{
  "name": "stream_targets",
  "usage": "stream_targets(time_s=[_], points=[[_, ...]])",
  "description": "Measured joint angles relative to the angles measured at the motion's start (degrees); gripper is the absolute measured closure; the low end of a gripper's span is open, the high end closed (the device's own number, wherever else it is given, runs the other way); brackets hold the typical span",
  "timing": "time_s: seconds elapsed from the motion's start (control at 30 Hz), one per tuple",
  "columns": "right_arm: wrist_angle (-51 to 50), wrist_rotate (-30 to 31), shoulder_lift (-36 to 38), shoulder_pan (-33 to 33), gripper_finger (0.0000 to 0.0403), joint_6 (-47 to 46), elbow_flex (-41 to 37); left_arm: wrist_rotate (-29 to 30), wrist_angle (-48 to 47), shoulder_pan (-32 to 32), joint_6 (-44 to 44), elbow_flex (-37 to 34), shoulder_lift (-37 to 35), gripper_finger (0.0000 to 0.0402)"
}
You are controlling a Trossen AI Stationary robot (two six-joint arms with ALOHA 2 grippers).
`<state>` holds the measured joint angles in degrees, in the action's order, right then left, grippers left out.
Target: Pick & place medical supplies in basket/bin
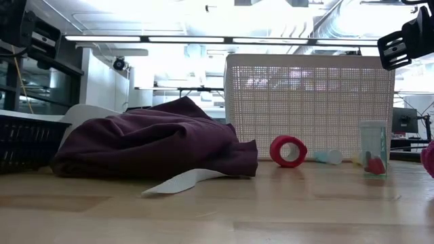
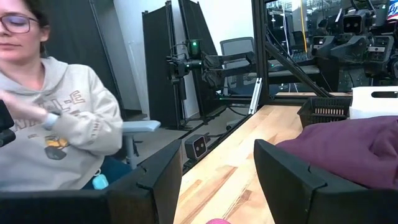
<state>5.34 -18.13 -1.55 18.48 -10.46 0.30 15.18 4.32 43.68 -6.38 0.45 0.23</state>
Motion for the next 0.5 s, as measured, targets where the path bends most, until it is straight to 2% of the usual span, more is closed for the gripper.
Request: stream_targets(time_s=[0.27,0.5], points=[[0.0,0.2,0.0,0.0,0.0216,-0.1,0.0,0.0,0.0,0.0,0.0,0.0,0.0,0.0249],[-1.0,0.4,0.0,0.0,0.0216,-4.8,0.0,0.0,0.0,0.0,0.0,0.0,0.0,0.0249]])
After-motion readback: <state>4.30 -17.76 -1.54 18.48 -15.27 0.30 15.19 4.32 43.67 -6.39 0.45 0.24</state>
